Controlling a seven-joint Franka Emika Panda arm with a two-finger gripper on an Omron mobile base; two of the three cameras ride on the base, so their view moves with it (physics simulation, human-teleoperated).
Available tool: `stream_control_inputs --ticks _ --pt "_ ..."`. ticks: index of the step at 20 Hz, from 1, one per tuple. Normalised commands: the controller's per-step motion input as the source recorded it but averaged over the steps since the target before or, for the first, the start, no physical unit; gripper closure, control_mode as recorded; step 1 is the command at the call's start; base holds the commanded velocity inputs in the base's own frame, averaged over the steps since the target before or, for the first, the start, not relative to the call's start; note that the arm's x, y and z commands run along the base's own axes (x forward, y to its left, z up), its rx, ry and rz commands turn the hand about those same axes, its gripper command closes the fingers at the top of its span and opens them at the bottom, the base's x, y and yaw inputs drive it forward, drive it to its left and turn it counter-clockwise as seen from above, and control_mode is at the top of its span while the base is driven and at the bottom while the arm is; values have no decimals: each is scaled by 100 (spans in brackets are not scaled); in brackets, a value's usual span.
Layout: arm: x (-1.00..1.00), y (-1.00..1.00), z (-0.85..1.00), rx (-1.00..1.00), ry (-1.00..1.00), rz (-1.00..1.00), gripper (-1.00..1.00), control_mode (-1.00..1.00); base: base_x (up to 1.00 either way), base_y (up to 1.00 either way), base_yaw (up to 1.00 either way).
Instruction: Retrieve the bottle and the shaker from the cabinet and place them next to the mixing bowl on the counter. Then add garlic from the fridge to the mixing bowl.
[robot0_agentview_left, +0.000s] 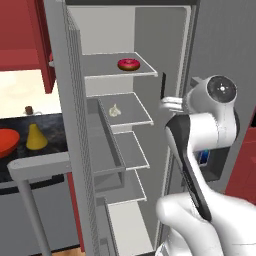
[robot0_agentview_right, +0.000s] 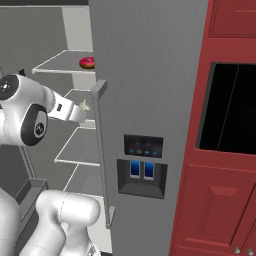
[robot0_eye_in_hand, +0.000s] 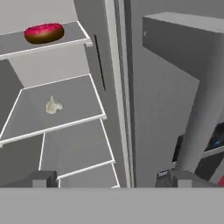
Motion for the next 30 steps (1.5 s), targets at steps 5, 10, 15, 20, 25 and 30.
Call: stream_control_inputs --ticks 5,10,15,20,25,30 --pt "71 7 2 0 44 22 -100 -100 0 0 0" --pt "-20 21 0 0 22 30 -100 -100 0 0 0" --pt "-17 67 -13 0 -1 17 -100 -100 0 0 0" --pt "6 54 -29 0 -7 6 -100 -100 0 0 0" --pt "34 25 -31 0 -7 -2 -100 -100 0 0 0" --pt "63 0 -4 5 -3 -10 -100 -100 0 0 0"
